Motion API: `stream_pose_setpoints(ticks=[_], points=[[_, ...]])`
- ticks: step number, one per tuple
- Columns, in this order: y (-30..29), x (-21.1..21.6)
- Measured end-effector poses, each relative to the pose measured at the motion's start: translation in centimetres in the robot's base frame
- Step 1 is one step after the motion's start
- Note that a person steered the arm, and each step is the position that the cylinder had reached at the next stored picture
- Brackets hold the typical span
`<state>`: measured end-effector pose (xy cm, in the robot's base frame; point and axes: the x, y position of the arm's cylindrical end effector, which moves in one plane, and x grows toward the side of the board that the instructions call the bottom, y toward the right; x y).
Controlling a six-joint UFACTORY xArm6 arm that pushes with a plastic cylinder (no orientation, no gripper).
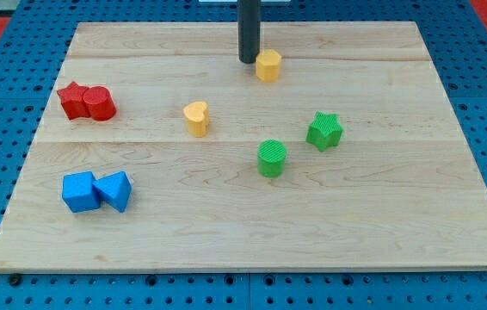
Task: Push the red blocks slightly towards the top left of the board
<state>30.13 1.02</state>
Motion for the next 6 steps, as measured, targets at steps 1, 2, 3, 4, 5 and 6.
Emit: stream_pose_setpoints(ticks=[1,2,3,4,5,6], points=[[0.8,-3.2],[2.6,-1.8],[2.8,2.4],[1.6,1.8],[-7.4,1.2],[-17.0,0.0]])
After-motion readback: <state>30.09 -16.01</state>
